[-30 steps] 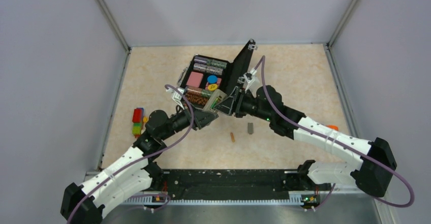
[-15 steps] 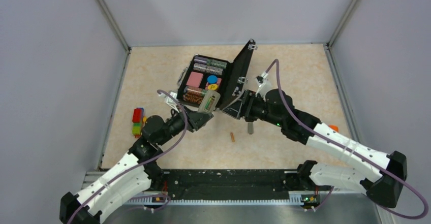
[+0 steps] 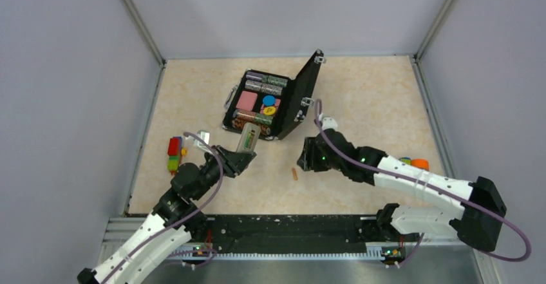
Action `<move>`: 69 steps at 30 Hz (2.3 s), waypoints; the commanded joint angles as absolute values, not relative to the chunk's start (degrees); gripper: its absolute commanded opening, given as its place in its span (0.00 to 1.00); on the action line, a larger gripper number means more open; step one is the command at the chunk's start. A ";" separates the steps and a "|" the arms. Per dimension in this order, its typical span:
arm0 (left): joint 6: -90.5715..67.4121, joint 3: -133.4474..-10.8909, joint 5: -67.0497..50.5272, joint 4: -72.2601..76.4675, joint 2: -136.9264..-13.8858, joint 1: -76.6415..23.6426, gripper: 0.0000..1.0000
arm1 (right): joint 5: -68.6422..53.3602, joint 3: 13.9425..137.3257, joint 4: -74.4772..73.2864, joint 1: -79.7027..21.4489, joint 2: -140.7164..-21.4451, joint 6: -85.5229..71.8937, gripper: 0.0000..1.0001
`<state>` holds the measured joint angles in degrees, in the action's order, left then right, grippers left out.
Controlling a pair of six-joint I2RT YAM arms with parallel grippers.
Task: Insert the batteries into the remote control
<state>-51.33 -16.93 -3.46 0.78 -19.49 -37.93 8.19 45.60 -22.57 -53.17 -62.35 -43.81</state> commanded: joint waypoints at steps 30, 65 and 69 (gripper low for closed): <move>-51.25 -16.32 8.87 -13.49 -8.72 -37.79 0.00 | 27.81 54.16 -19.78 -66.40 -96.68 -40.83 0.26; -57.02 -17.65 -8.35 19.39 -18.91 -37.79 0.00 | 21.28 66.59 6.93 -66.44 -69.10 -32.04 0.00; -63.84 -17.64 -6.27 25.09 -21.95 -37.79 0.00 | 20.66 67.96 9.19 -66.45 -70.37 -32.36 0.00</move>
